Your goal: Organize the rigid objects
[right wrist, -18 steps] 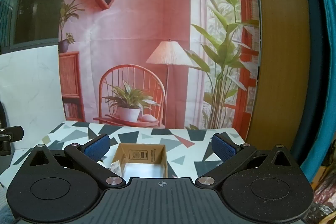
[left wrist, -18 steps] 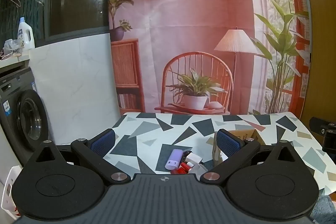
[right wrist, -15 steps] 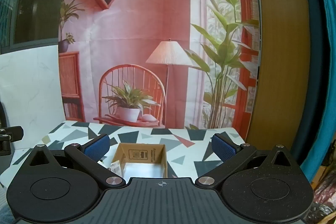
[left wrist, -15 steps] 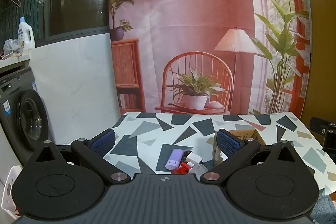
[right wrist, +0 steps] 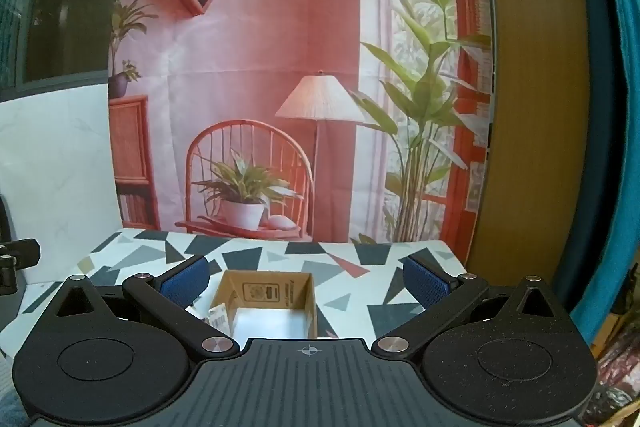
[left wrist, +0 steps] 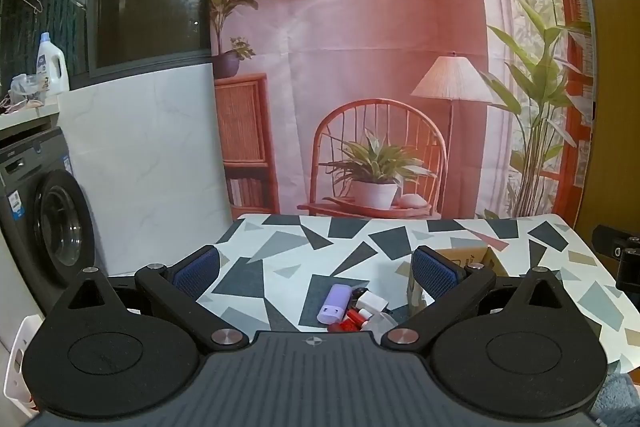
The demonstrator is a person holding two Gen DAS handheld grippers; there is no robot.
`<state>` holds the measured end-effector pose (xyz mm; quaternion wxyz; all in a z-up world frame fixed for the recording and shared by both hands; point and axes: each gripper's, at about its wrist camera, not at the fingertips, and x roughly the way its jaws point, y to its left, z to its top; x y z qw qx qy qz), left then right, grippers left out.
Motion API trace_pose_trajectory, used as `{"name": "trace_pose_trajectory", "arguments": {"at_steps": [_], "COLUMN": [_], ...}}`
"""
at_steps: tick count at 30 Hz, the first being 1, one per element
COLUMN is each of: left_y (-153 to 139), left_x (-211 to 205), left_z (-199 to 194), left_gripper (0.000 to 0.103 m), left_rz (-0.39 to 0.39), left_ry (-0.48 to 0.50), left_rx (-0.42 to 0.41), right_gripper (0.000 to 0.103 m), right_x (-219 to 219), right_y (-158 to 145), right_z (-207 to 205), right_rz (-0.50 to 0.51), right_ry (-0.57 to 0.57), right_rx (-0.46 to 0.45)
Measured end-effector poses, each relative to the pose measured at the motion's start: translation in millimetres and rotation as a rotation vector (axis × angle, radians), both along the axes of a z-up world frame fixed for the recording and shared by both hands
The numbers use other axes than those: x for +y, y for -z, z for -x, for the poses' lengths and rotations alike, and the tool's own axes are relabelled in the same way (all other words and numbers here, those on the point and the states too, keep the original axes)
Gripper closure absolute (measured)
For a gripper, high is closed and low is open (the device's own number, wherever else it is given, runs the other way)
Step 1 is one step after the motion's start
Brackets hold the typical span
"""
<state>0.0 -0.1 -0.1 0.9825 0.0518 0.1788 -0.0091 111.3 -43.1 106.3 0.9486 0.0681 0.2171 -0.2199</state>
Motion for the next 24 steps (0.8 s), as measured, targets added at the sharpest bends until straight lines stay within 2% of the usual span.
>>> {"name": "trace_pose_trajectory", "arguments": {"at_steps": [18,24], "left_y": [0,-2], "left_x": [11,10], "left_z": [-2,1], "left_gripper": [0.000,0.000], "left_rz": [0.000,-0.001], "left_ry": [0.001,-0.001], "left_rx": [0.001,0.000], "right_gripper": [0.000,0.000], "right_x": [3,-1], "right_y": [-6,2], "right_z": [-2,1], "right_rz": [-0.001,0.003], "right_ry": [0.002,0.004], "right_rx": [0.004,0.001]}}
